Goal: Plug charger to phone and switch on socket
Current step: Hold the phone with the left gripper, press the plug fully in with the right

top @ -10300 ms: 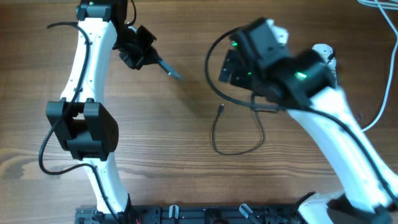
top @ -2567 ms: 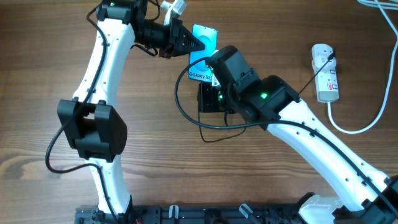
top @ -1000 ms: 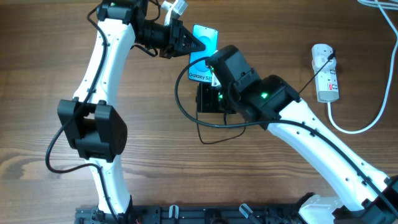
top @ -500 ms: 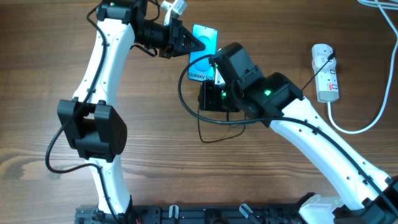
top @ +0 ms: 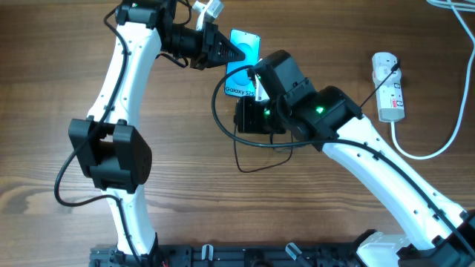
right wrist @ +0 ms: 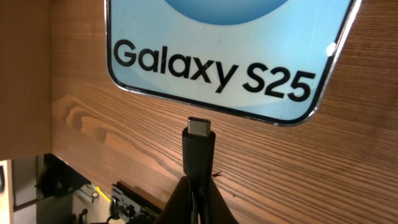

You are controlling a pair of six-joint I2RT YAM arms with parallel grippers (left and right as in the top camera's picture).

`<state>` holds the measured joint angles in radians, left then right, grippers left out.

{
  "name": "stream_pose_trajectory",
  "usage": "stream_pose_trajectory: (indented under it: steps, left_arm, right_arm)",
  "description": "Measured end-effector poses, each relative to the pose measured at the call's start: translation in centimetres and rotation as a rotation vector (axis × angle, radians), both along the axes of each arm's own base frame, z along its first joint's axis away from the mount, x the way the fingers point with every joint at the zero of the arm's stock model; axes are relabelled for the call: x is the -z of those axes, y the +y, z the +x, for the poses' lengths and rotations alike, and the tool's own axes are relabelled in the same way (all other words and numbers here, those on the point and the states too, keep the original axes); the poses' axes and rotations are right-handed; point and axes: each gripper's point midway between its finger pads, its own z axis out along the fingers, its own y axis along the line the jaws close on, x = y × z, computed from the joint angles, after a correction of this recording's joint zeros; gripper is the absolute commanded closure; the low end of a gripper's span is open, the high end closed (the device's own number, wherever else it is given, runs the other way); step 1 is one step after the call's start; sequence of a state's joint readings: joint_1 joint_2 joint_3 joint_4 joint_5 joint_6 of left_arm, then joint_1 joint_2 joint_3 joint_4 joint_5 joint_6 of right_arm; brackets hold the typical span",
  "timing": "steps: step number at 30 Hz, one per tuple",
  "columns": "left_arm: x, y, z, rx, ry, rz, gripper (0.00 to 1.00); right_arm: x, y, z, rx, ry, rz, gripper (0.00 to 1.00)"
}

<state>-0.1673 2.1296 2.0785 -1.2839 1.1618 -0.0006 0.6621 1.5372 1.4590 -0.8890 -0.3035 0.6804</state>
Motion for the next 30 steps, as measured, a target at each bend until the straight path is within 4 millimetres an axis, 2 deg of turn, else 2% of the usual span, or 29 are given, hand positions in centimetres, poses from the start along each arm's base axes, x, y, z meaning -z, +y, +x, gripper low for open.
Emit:
stream_pose_trajectory:
  steps: [30]
  left_arm:
    - [-0.50,-0.18,-0.25,0.025,-0.030,-0.035,0.96]
  right_arm:
    - [0.03,-0.10,0.12,0.006,-0.005,-0.006,0.96]
